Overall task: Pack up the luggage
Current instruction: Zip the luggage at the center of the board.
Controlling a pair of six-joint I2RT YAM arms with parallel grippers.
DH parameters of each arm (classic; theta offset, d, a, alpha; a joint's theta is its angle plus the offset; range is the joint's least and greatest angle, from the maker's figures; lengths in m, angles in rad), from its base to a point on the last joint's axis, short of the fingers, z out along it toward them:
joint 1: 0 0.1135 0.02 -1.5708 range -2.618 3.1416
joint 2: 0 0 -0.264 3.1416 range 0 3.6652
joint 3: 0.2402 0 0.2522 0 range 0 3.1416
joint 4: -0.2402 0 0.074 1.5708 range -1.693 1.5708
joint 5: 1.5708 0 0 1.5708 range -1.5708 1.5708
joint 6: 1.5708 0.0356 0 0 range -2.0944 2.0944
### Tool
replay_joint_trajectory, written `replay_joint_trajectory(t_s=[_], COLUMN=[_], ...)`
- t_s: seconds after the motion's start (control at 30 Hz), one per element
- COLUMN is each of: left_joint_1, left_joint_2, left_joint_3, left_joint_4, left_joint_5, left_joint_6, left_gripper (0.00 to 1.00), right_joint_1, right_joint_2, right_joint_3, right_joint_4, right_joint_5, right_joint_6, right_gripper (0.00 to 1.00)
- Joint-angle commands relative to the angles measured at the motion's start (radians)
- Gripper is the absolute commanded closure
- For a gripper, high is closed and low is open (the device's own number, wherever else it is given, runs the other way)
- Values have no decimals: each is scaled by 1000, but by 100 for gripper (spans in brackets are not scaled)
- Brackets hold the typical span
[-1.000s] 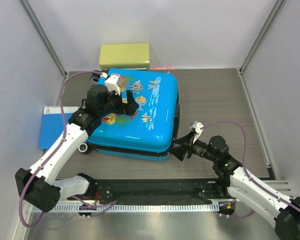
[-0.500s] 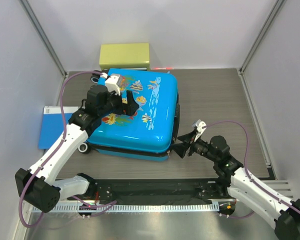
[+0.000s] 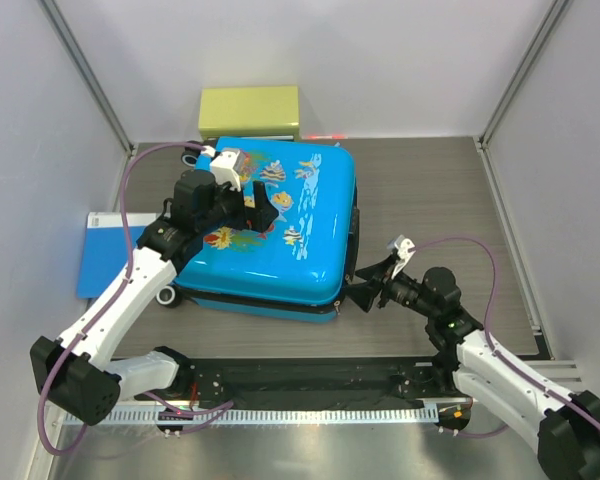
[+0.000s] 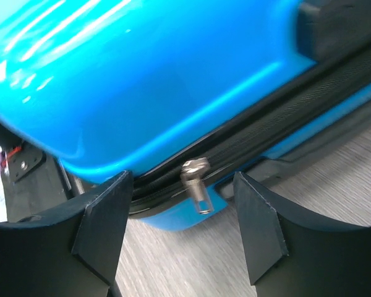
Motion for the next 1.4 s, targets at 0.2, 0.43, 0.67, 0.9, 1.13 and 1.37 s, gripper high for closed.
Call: replay_joint_trajectory(t_s=[0.2,0.43,0.67,0.9,1.13,1.37], left_joint_1=[6,6,6,6,6,6], left_joint_2=[-10,-17,-12,-4,-7,-3], left_joint_3=[-14,-15,-15,-15,-15,-15], left_joint_4=[-12,-10,-10,-10,-10,-12], left_joint_5=[28,24,27,27,25,25], left_joint_6=[2,5,4,4,4,4], left_gripper=[0,0,0,0,0,0], right_joint_1=[-133,-133,-133,-133,-133,-135], right_joint_2=[106,23,44,223,342,254], right_joint_3=[-21,-49,-78,-89,-78,-81], right_joint_4=[120,168,245,465,627,511], right_joint_5=[-89,-152,-177,-239,-285,-270], right_joint_6=[158,217,248,265,331,348], right_gripper=[32,34,39,40,49,72])
